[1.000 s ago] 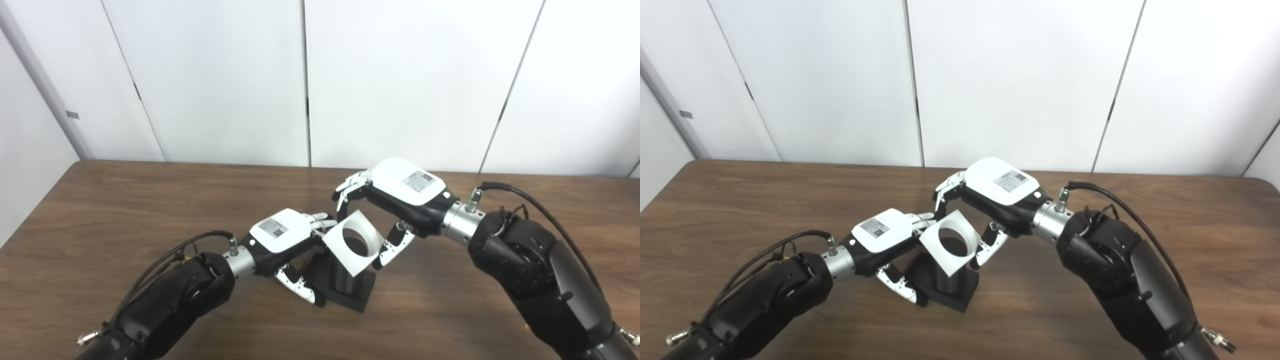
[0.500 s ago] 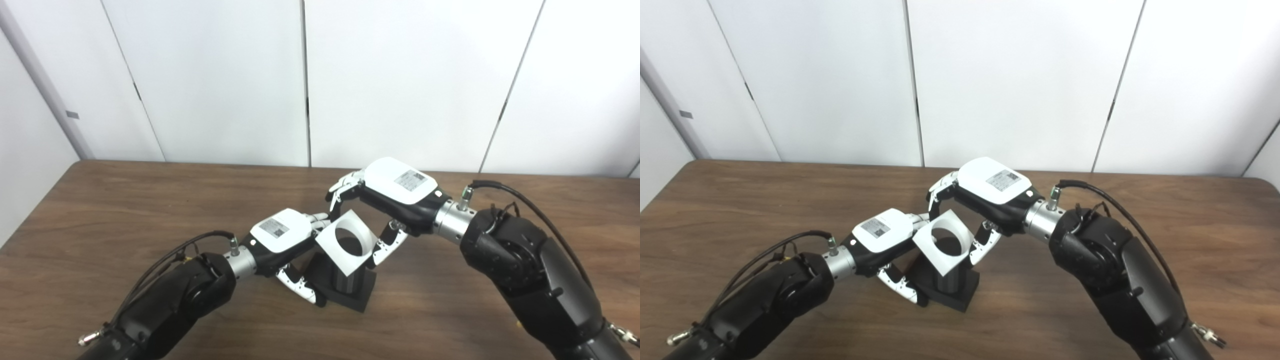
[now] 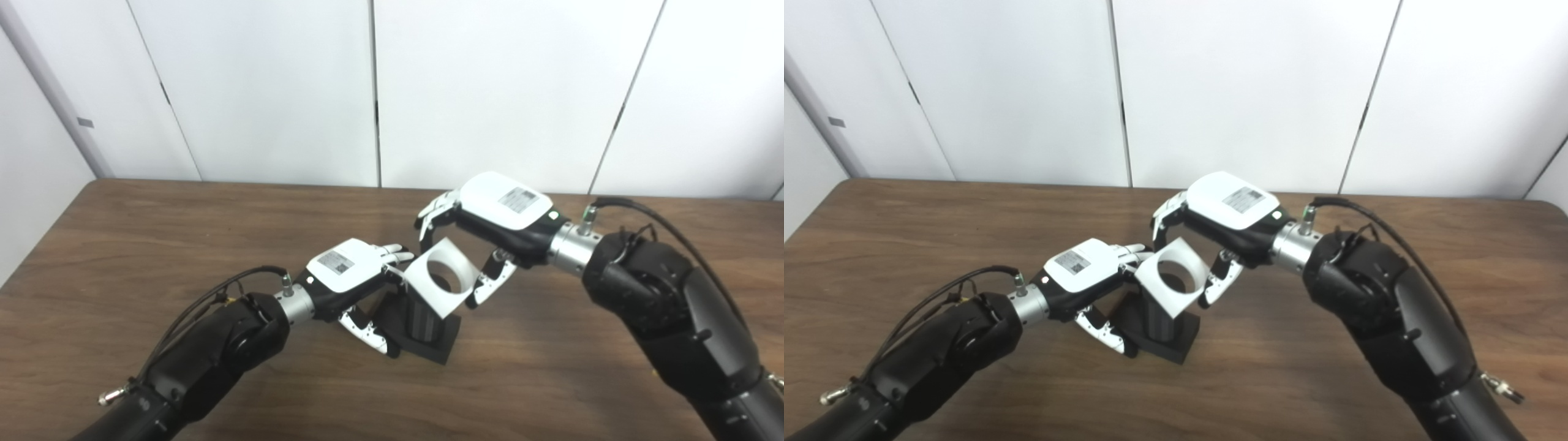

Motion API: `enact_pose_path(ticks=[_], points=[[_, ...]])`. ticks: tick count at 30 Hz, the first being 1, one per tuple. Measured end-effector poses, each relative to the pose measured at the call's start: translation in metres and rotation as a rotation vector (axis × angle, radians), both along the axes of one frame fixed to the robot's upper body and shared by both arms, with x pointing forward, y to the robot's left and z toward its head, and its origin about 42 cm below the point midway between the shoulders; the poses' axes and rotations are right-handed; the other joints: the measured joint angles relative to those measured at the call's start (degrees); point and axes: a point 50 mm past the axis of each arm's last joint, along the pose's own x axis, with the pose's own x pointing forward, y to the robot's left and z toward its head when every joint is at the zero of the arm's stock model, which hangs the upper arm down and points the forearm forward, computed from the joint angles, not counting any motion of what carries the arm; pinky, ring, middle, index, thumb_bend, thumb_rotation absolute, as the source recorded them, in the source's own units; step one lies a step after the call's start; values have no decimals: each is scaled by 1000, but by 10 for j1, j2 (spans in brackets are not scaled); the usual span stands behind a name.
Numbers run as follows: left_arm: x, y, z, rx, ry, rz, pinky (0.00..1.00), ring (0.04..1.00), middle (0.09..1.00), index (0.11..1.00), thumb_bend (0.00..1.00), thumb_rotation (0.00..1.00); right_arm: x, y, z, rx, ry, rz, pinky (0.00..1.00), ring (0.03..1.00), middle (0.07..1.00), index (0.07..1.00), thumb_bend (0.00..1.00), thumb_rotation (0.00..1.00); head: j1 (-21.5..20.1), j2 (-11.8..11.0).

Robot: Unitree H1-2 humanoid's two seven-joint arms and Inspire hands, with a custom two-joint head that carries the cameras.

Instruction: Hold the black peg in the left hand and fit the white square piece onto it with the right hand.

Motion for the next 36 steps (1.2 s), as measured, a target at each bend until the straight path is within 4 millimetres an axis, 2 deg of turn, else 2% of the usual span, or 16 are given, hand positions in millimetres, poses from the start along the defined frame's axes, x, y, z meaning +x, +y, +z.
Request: enact_pose_path(ticks=[17,25,30,36], points=[[0,0,0,0,0,0,867,947,933,494,519,82,-1,-3,5,-2,-8,4,759,783,755,478,523,135,4,3],[0,-1,0,2,1,1,867,956,937,495,519,83,2,7,-2,21,25,14,790,791,761,479,522,135,6,3],[0,-1,0,1,2,0,854,953,934,494,519,83,6,15,-13,25,60,13,774,794,767,479,521,136,11,0],[0,-1,0,1,2,1,861,956,937,494,519,82,12,16,-16,42,64,-6,785,796,771,479,519,136,12,0]])
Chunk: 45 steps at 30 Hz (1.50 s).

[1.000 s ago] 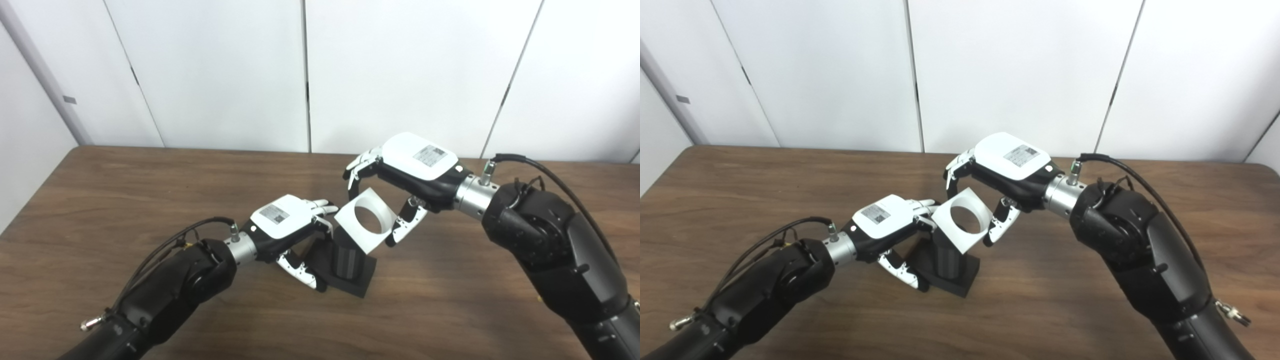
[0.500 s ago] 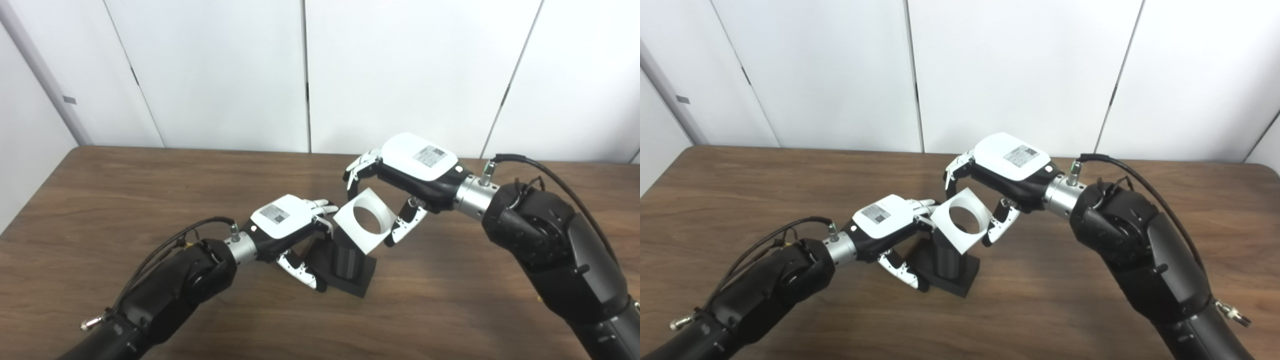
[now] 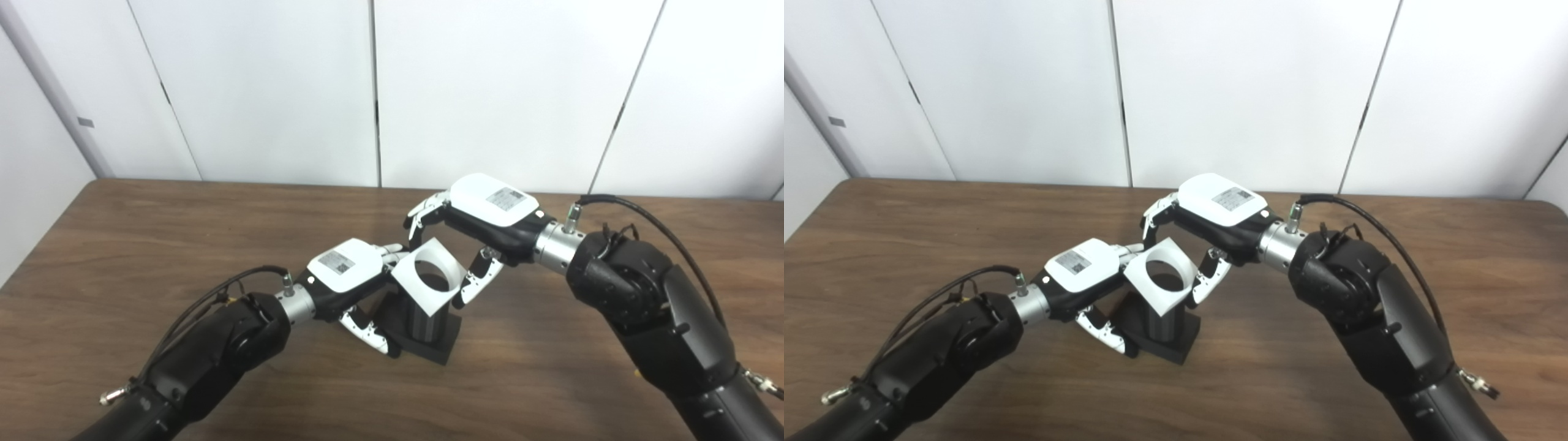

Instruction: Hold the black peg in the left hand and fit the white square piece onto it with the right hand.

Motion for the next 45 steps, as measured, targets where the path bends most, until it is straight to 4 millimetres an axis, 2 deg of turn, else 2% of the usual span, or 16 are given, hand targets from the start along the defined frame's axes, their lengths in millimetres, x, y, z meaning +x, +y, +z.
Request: enact_pose_path(ticks=[14,26,35,45], points=[[-1,-1,3,13,3,3,867,956,942,495,519,82,6,0,-1,8,-5,-11,776,787,767,479,520,136,-2,7],[-1,-1,3,13,3,3,863,952,941,494,519,82,1,-13,3,-58,5,-5,792,788,757,478,521,134,-4,10],[-1,-1,3,13,3,3,866,956,944,495,519,81,-9,-13,14,-63,-19,24,782,782,754,478,522,134,-7,11],[-1,-2,3,14,3,3,864,961,947,495,519,83,-11,-14,12,-65,-14,26,773,774,751,478,522,134,-6,12]])
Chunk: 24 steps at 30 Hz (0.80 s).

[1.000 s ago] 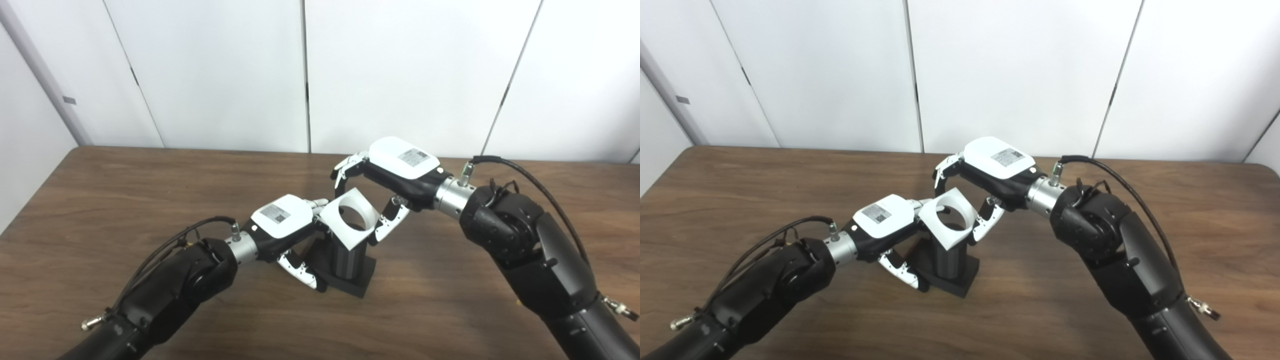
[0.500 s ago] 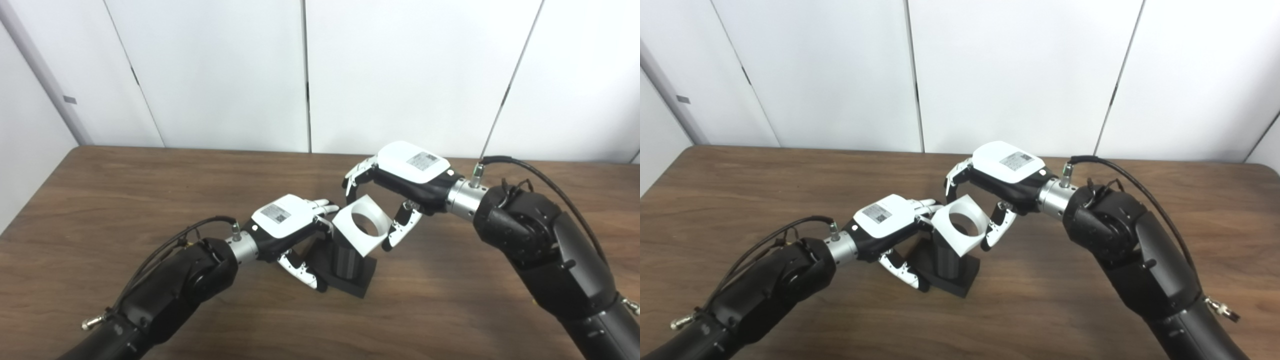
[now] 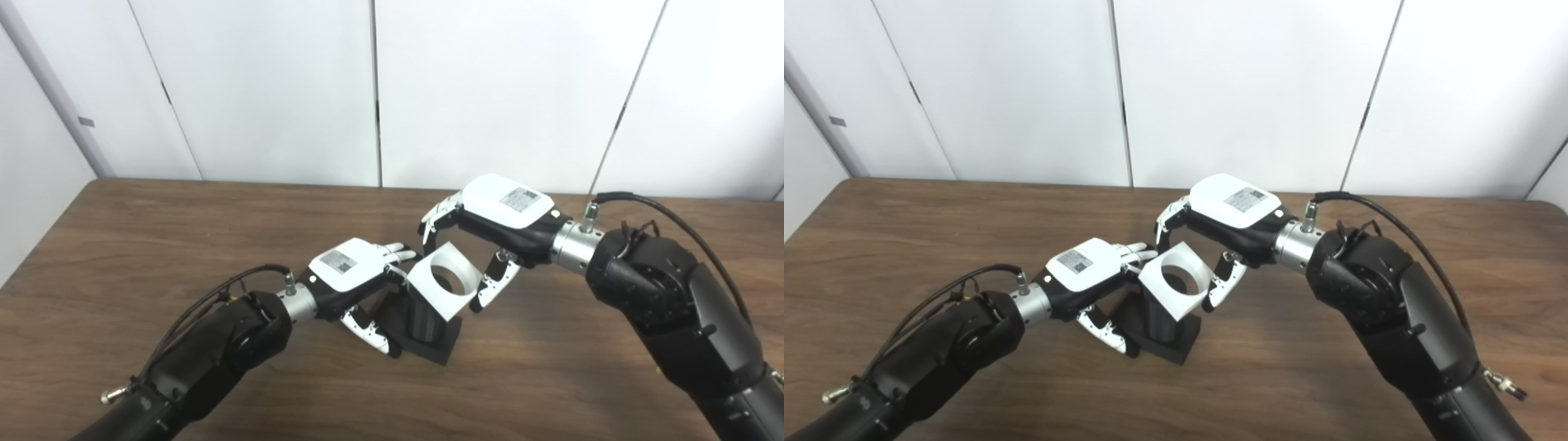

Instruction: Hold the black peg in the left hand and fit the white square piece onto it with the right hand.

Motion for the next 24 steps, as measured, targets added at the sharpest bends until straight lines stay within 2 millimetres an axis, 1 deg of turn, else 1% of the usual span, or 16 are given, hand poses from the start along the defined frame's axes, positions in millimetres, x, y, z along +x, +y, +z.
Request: enact_pose_path(ticks=[8,14,24], points=[[0,0,1,4,2,2,869,961,944,495,519,82,-1,2,-3,-3,6,3,777,780,759,478,522,135,2,1],[0,0,1,4,2,2,863,958,940,495,519,83,3,1,-17,-9,48,-16,780,779,757,478,521,135,4,0],[-1,-1,2,6,3,5,855,952,941,494,519,82,8,0,-23,4,55,-34,785,782,764,479,522,134,5,3]])
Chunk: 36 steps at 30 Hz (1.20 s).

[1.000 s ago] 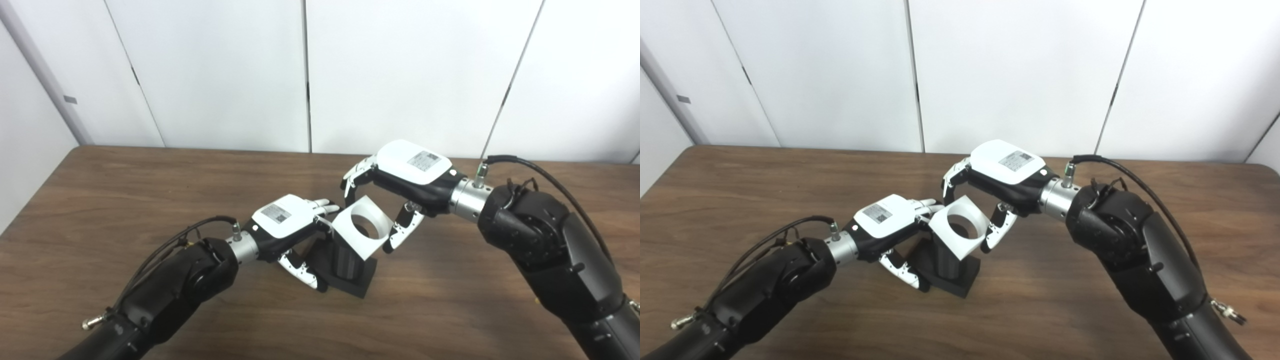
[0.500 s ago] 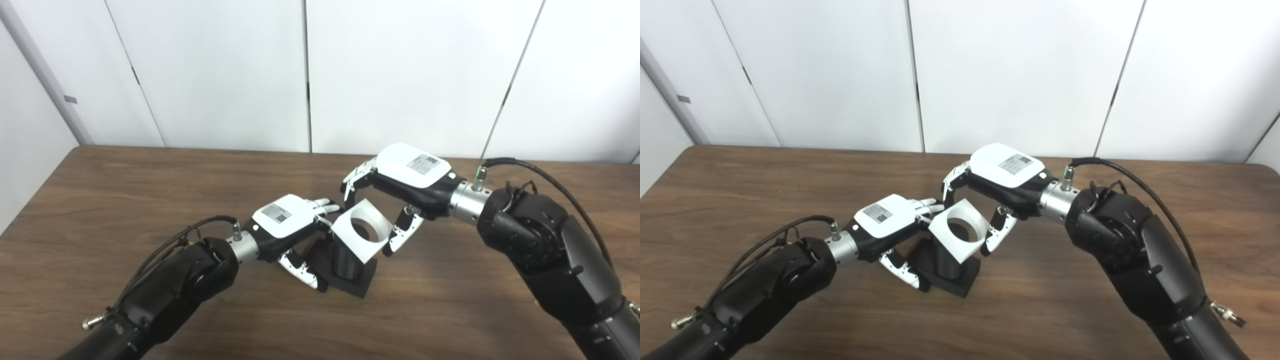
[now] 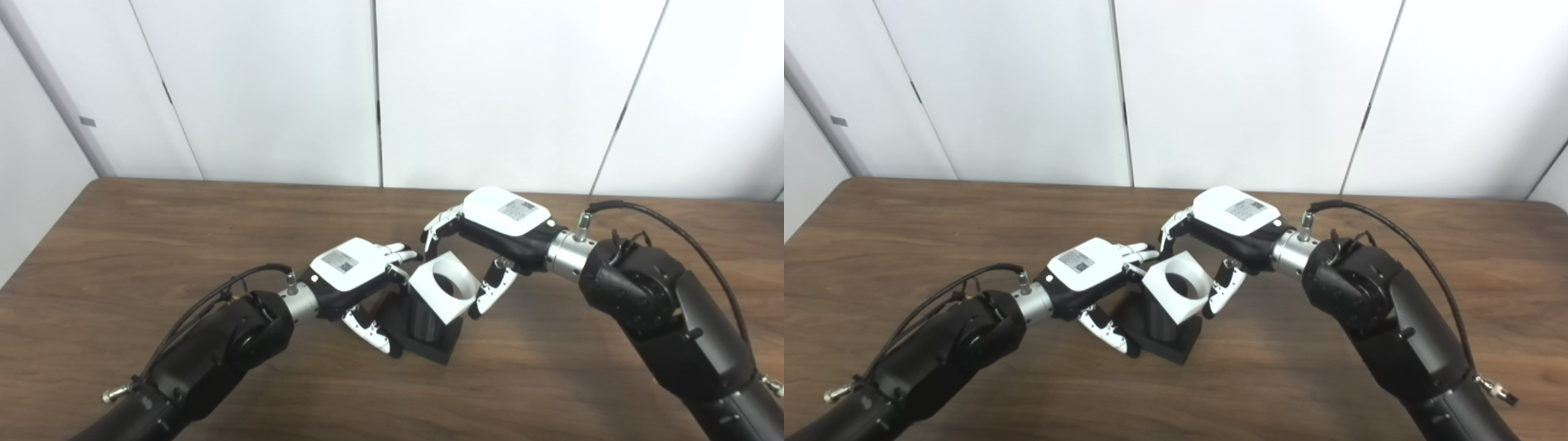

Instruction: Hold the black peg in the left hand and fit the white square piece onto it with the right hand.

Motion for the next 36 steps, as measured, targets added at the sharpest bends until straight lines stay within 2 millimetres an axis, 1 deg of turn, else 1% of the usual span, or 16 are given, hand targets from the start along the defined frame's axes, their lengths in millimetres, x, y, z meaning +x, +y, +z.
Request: enact_pose_path(ticks=[11,16,30,36], points=[[-1,-1,1,2,-1,-1,861,957,945,494,520,81,5,1,-6,16,18,-11,786,780,757,479,522,133,1,1],[-1,-1,1,1,-1,-2,871,961,947,494,519,83,4,8,-9,17,25,4,794,785,764,479,521,134,2,2],[-1,-2,0,4,-3,-4,860,951,940,494,518,84,1,14,-2,-16,21,27,800,791,763,479,519,137,1,-1],[-1,-3,0,4,-2,-5,875,955,943,495,518,84,-2,16,1,-22,12,39,796,788,758,479,521,136,-1,1]])
